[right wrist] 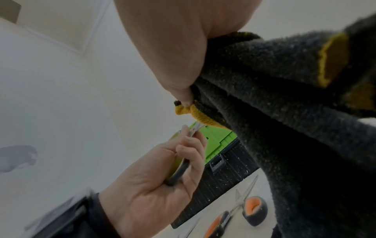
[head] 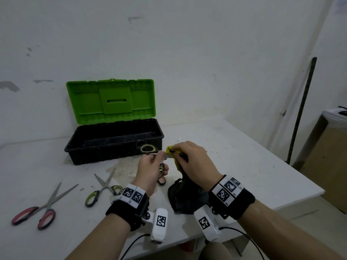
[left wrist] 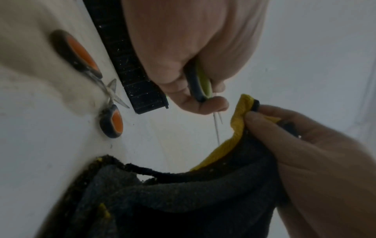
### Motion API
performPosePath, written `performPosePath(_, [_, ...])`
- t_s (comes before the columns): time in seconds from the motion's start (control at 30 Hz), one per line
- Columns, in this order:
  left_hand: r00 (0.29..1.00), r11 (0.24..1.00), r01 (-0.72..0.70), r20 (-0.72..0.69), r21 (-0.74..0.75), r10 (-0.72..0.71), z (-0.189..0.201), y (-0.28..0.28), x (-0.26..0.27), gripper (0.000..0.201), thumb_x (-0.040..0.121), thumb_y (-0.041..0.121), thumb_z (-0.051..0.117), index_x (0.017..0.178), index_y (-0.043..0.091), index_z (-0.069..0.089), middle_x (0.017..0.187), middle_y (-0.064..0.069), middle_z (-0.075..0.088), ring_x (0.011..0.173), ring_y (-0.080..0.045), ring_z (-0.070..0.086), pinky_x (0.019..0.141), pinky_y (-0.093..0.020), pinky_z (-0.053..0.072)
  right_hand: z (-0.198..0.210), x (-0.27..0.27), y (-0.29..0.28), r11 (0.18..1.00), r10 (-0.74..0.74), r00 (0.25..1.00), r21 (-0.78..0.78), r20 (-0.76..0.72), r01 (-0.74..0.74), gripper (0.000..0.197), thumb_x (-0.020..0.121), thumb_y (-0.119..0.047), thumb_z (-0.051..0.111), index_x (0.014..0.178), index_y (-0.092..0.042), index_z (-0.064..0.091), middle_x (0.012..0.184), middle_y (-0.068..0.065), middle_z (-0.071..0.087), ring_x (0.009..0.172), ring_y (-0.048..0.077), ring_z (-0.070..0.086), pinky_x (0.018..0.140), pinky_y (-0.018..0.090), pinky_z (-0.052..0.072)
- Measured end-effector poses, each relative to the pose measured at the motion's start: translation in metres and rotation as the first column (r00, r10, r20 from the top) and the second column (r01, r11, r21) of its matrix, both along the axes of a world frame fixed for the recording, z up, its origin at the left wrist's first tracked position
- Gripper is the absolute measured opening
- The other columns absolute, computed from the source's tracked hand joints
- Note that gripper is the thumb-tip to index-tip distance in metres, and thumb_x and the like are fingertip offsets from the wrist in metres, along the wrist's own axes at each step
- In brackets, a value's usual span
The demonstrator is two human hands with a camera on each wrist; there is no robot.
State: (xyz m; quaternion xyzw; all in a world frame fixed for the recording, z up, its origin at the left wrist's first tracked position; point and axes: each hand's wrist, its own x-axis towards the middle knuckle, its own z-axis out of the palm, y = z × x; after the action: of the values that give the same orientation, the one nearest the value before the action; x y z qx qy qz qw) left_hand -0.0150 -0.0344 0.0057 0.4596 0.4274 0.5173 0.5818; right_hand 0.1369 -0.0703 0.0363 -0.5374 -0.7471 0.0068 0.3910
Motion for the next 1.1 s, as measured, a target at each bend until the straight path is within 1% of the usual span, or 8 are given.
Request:
performPosePath(0.17, [1.000,0.997,-0.013,-0.003,0.071,0.014,0.002,-0.005,0.002,0.031,0.104,0.021,0.052,0.095,-0.007,0.062,0.063,-0.012,0.055,0.048,-0.015,0.053,0.044,-0.024,0.045,-0.007,-0.012,-0.001,1.000,-0.002,0.997,-0.015,0.079,0.003,0.020,0.096,-0.030,0.056,0.110,-0.025,0.070,0.096,0.000,0.063,0.081,0.024,0.063,0.064,0.044,0.054])
performPosePath(0.3, [0.997,0.997,0.005,-0.075,0.075,0.000,-0.003,-0.002,-0.002,0.033,0.102,0.024,0.056,0.098,-0.007,0.064,0.056,-0.009,0.061,0.044,-0.017,0.052,0.048,-0.030,0.040,-0.003,-0.010,0.001,0.996,-0.071,0.996,-0.054,0.056,0.074,0.020,0.097,-0.029,0.055,0.110,-0.026,0.070,0.101,-0.001,0.063,0.087,0.022,0.062,0.069,0.041,0.054])
performPosePath(0.47, [0.996,0.997,-0.006,-0.093,0.071,0.013,-0.009,-0.001,-0.006,0.034,0.101,0.025,0.058,0.098,-0.008,0.064,0.053,-0.006,0.062,0.043,-0.017,0.052,0.049,-0.030,0.043,0.009,0.015,0.018,0.958,-0.279,0.958,-0.082,-0.072,0.273,0.022,0.097,-0.031,0.053,0.107,-0.023,0.070,0.097,0.000,0.064,0.091,0.021,0.061,0.078,0.041,0.053])
performPosePath(0.57, [0.995,0.997,-0.015,-0.095,0.070,0.021,-0.009,0.000,-0.003,0.032,0.101,0.026,0.059,0.096,-0.005,0.065,0.055,-0.006,0.063,0.044,-0.015,0.053,0.050,-0.030,0.043,0.010,0.009,0.007,0.981,-0.192,0.977,-0.033,-0.089,0.190,0.021,0.096,-0.033,0.053,0.106,-0.023,0.069,0.095,0.000,0.064,0.088,0.020,0.060,0.076,0.040,0.053])
performPosePath(0.67, [0.997,0.997,0.015,-0.081,0.077,-0.009,-0.010,0.000,0.004,0.033,0.100,0.030,0.060,0.088,-0.001,0.066,0.056,-0.008,0.062,0.046,-0.016,0.054,0.053,-0.032,0.038,0.002,-0.012,-0.007,0.995,-0.070,0.998,-0.076,0.009,0.070,0.020,0.096,-0.033,0.054,0.107,-0.024,0.068,0.096,0.001,0.062,0.088,0.022,0.061,0.074,0.042,0.052])
performPosePath(0.77, [0.997,0.997,0.028,-0.077,0.070,-0.023,-0.011,-0.001,0.005,0.031,0.100,0.028,0.059,0.090,-0.001,0.066,0.056,-0.007,0.062,0.045,-0.016,0.054,0.055,-0.033,0.036,0.000,-0.011,-0.002,0.987,-0.136,0.989,-0.083,0.051,0.140,0.021,0.098,-0.034,0.052,0.106,-0.023,0.067,0.095,0.001,0.061,0.086,0.024,0.060,0.071,0.043,0.052])
performPosePath(0.9, [0.997,0.999,-0.002,-0.081,0.053,0.007,-0.013,0.001,0.000,0.031,0.101,0.026,0.059,0.098,-0.004,0.065,0.055,-0.007,0.062,0.043,-0.017,0.052,0.052,-0.032,0.040,0.009,0.014,0.012,0.962,-0.261,0.965,-0.086,-0.019,0.259,0.023,0.098,-0.038,0.050,0.104,-0.023,0.067,0.095,0.000,0.061,0.087,0.024,0.060,0.073,0.043,0.053])
performPosePath(1.1, [1.000,0.998,-0.008,-0.022,0.057,0.009,-0.006,0.001,0.003,0.027,0.103,0.023,0.055,0.092,0.001,0.067,0.060,0.000,0.064,0.050,-0.012,0.056,0.047,-0.029,0.043,0.000,-0.006,-0.003,0.996,-0.042,0.999,-0.072,0.016,0.043,0.017,0.097,-0.034,0.054,0.102,-0.024,0.067,0.093,0.001,0.062,0.081,0.021,0.061,0.068,0.043,0.053])
